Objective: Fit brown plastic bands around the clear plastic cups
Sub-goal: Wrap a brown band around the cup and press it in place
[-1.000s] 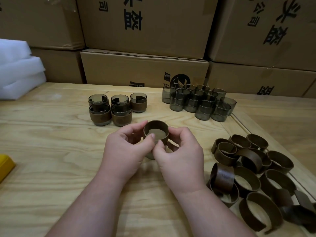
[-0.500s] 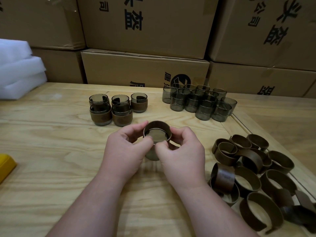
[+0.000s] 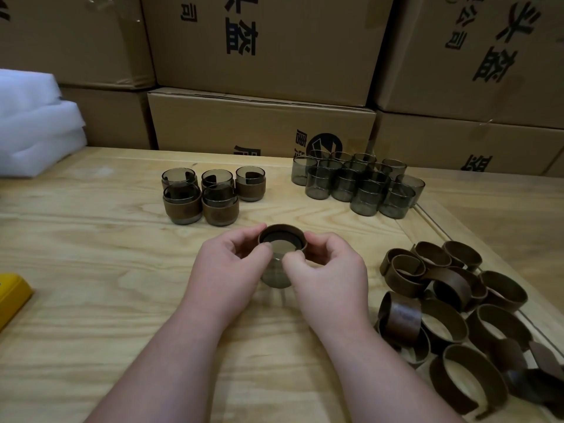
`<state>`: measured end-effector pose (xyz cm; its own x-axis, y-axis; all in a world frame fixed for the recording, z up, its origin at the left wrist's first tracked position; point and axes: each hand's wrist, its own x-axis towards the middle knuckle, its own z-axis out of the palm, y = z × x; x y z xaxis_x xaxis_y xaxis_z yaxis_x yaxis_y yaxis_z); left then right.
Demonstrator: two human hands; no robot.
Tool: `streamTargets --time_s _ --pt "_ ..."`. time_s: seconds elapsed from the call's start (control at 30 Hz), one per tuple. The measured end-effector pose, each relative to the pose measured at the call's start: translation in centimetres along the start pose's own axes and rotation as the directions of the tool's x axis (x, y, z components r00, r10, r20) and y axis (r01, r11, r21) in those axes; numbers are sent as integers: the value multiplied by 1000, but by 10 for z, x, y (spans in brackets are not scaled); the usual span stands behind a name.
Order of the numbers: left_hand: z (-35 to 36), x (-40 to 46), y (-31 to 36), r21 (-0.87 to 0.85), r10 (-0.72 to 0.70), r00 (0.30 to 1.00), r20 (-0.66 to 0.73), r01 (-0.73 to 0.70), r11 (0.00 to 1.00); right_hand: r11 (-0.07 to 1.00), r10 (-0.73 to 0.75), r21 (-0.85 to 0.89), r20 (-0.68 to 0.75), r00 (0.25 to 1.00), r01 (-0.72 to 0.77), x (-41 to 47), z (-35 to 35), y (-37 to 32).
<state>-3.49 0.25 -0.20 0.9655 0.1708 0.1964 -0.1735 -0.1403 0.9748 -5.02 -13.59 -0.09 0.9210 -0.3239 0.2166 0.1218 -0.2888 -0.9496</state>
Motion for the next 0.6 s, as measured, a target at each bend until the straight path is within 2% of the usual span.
streamTargets --time_s 0.17,0.3,0.37,0.47,0.6 --pt "2 1 -3 42 3 1000 9 -4 999 1000 -1 -28 24 1000 1 2 0 3" --pt "2 1 -6 53 -12 1000 7 12 999 988 7 -153 190 982 23 2 2 2" --pt "1 1 -7 25 -18 1000 -6 19 1000 981 3 -191 217 976 39 1 3 2" --pt "0 -1 -4 -41 -10 1000 13 11 999 995 2 -97 140 990 12 3 1 2" --pt "-2 -5 2 -144 75 985 153 -53 988 983 31 179 25 999 -35 3 -2 5"
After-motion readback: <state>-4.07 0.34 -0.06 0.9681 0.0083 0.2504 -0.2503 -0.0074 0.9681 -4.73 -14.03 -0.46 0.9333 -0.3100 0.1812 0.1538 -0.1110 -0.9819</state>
